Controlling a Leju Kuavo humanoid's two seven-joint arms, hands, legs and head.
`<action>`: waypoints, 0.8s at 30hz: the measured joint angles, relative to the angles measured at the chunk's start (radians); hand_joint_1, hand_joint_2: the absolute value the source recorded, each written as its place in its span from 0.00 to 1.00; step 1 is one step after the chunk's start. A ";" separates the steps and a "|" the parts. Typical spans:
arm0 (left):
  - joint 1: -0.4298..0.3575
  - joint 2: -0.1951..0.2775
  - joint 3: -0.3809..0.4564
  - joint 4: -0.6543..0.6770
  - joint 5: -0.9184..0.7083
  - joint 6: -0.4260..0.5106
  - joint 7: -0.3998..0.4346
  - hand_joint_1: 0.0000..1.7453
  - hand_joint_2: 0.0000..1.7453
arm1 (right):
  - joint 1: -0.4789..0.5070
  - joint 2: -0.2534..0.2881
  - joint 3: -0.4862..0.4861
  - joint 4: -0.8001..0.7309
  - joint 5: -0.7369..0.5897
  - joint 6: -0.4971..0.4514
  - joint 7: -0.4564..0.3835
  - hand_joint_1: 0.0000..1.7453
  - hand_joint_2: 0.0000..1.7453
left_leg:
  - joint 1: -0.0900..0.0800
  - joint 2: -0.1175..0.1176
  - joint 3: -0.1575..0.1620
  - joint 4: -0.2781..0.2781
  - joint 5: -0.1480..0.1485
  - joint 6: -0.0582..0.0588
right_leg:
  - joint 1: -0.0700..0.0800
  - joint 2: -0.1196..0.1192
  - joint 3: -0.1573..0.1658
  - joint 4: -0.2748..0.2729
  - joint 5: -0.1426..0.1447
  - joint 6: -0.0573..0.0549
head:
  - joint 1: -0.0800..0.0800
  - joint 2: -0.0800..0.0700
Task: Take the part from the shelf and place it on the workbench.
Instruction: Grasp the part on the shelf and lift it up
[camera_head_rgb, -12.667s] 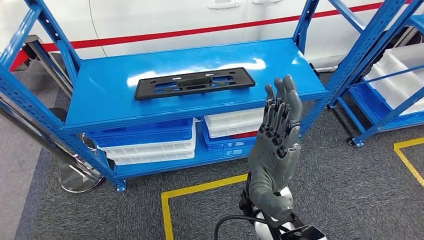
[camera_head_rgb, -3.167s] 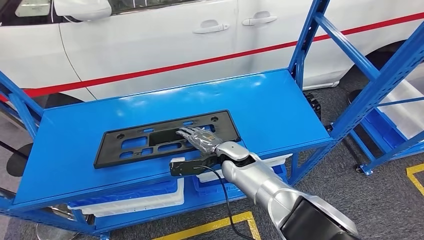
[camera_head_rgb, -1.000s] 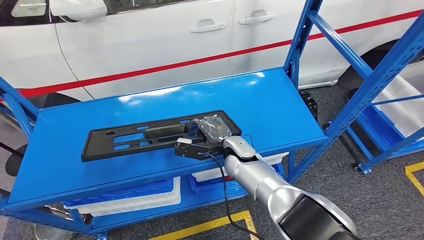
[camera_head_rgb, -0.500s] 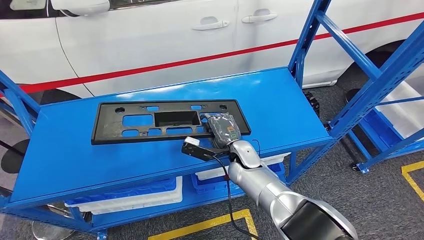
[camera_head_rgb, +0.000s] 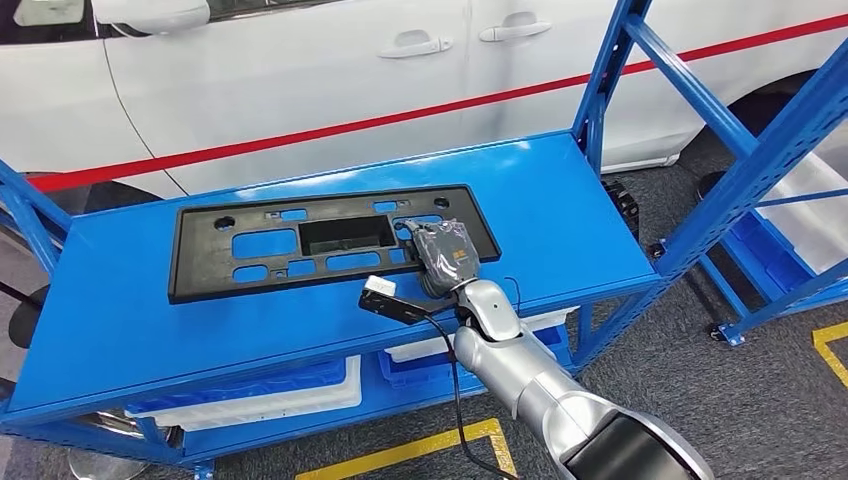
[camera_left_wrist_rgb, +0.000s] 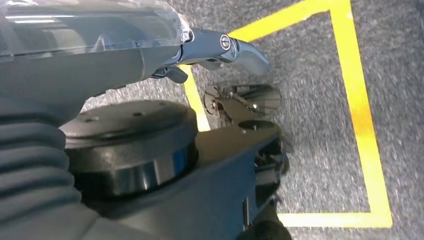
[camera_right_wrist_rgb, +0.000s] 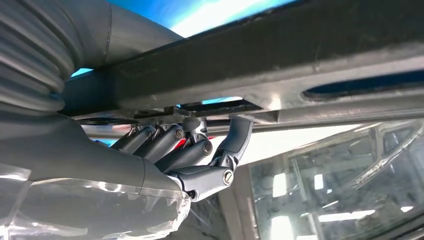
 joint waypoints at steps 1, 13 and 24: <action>-0.001 0.000 0.000 0.000 0.000 0.000 0.000 0.00 1.00 | 0.001 0.000 -0.002 -0.004 0.004 0.000 -0.001 1.00 1.00 | 0.001 0.000 -0.017 0.039 -0.023 -0.004 | -0.002 0.000 0.003 -0.003 0.000 -0.005 | 0.000 0.000; 0.001 -0.001 0.001 0.000 0.017 0.028 0.011 0.00 1.00 | 0.075 0.075 -0.299 -0.217 0.131 0.000 -0.249 1.00 1.00 | -0.008 -0.001 -0.015 -0.024 0.043 0.022 | 0.010 -0.002 0.008 -0.002 -0.006 0.003 | 0.000 0.000; 0.005 -0.006 0.011 0.000 0.027 0.036 0.030 0.00 1.00 | 0.173 0.084 -0.339 -0.505 -0.755 0.246 -0.341 1.00 1.00 | -0.001 0.000 -0.008 -0.028 0.046 0.034 | -0.008 -0.005 -0.033 0.104 -0.040 0.033 | 0.002 0.000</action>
